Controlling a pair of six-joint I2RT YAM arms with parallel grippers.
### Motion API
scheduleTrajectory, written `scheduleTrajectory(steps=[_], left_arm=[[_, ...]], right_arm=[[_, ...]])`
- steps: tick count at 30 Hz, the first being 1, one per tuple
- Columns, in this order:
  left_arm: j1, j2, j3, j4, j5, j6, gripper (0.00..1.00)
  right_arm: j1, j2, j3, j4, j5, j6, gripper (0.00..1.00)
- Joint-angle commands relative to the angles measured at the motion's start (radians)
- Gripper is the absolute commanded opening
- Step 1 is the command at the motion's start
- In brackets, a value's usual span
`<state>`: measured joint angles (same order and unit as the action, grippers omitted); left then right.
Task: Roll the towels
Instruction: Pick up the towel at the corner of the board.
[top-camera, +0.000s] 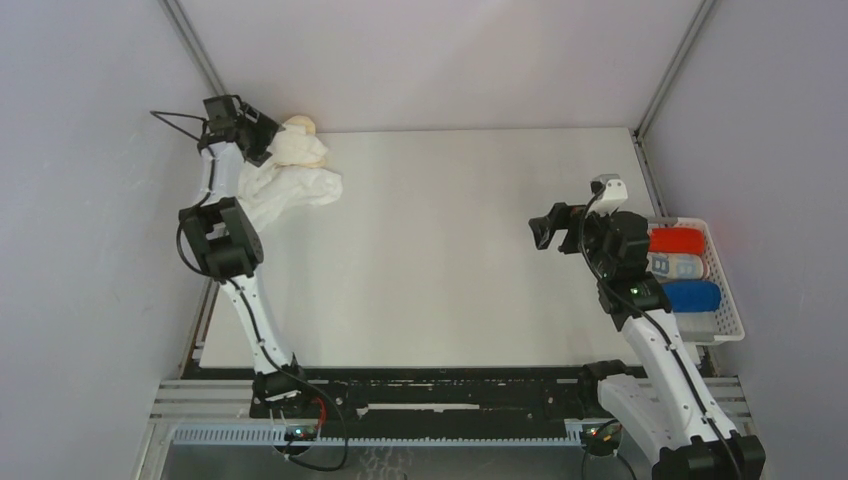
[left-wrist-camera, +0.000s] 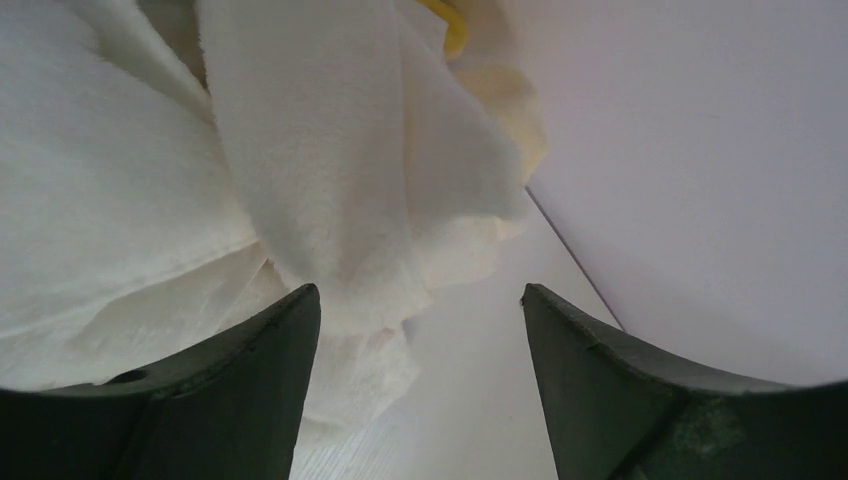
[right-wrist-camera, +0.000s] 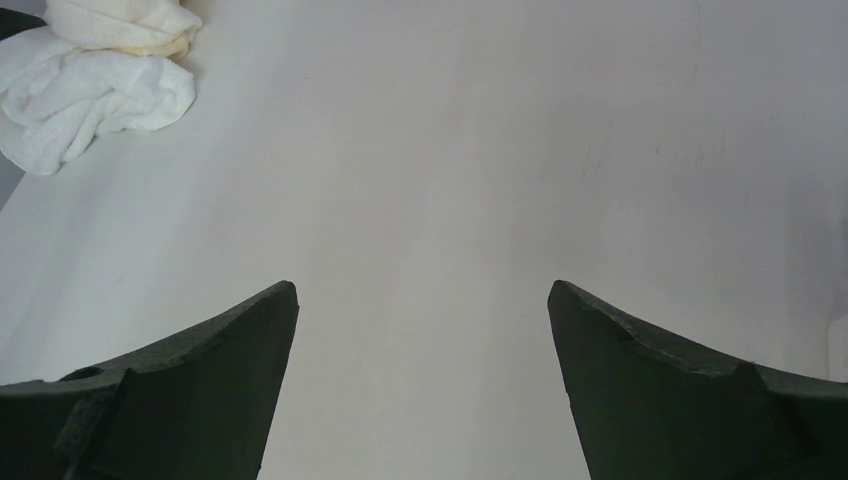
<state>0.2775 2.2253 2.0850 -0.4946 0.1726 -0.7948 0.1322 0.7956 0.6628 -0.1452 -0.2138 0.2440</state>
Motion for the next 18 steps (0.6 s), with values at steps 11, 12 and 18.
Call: scheduleTrajectory(steps=[11, 12, 18], left_arm=[[-0.019, -0.017, 0.173, 0.046, 0.102, 0.017, 0.05], [-0.020, -0.069, 0.150, 0.047, 0.104, 0.024, 0.05], [-0.033, -0.335, 0.104, 0.014, 0.122, 0.042, 0.06]], right_arm=[[0.018, -0.027, 0.025, 0.030, 0.029, -0.013, 0.94], [0.019, -0.032, 0.029, 0.027, 0.024, -0.010, 0.94], [0.030, -0.077, 0.053, -0.013, 0.006, -0.008, 0.94]])
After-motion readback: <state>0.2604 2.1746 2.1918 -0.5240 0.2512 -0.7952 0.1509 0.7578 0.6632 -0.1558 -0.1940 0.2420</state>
